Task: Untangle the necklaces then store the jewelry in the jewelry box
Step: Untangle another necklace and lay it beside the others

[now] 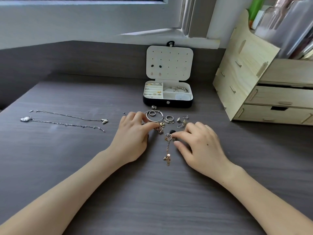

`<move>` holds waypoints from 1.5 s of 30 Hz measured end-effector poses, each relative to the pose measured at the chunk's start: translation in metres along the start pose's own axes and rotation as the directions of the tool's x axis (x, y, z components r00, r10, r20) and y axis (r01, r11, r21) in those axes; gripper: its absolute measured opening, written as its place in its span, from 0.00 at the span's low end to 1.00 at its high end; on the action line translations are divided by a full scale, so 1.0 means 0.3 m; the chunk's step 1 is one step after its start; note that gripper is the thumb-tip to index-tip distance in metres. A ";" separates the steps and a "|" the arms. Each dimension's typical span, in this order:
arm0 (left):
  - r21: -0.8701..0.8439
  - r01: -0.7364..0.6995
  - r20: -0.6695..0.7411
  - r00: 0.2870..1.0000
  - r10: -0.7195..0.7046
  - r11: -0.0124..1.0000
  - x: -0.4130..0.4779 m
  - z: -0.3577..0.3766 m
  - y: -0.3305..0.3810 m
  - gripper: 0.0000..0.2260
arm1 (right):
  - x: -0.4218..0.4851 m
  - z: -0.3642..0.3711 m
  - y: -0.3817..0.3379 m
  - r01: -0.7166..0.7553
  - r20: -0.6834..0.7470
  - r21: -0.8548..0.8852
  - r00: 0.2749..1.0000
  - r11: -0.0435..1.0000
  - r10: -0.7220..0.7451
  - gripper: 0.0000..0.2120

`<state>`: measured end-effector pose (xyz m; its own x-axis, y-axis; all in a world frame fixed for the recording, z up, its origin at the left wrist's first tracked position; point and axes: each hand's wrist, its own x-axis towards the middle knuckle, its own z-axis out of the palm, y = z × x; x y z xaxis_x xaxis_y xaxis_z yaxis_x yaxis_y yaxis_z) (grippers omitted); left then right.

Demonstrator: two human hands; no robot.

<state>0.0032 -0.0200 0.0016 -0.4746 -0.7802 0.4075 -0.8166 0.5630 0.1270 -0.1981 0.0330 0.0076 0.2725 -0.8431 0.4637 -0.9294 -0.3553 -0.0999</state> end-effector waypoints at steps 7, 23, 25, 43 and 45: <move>-0.034 0.128 -0.003 0.992 -0.128 0.991 -0.006 -0.008 -0.034 0.19 | -0.064 -0.045 -0.037 0.062 0.019 0.099 0.998 0.993 -0.065 0.08; -0.283 -0.303 0.093 0.936 0.340 0.910 -0.131 -0.060 0.073 0.20 | -0.078 -0.094 -0.019 -0.058 0.186 0.132 0.982 0.990 0.033 0.12; -0.297 -0.306 0.087 0.935 0.345 0.905 -0.143 -0.071 0.046 0.21 | -0.099 -0.116 -0.013 -0.054 0.229 0.154 0.973 0.987 0.018 0.13; -0.219 -0.403 0.057 0.904 0.424 0.888 -0.176 -0.122 0.081 0.23 | -0.005 -0.166 -0.046 -0.102 0.537 0.332 0.838 0.938 -0.099 0.09; -0.219 -0.413 0.071 0.897 0.436 0.884 -0.177 -0.113 0.096 0.23 | 0.020 -0.158 -0.050 -0.107 0.586 0.341 0.801 0.934 -0.122 0.09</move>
<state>0.0159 0.0470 0.0142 -0.8053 -0.4736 0.3566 -0.4542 0.8795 0.1425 -0.1942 0.0525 0.0536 0.4778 -0.8685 -0.1320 -0.8123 -0.3796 -0.4427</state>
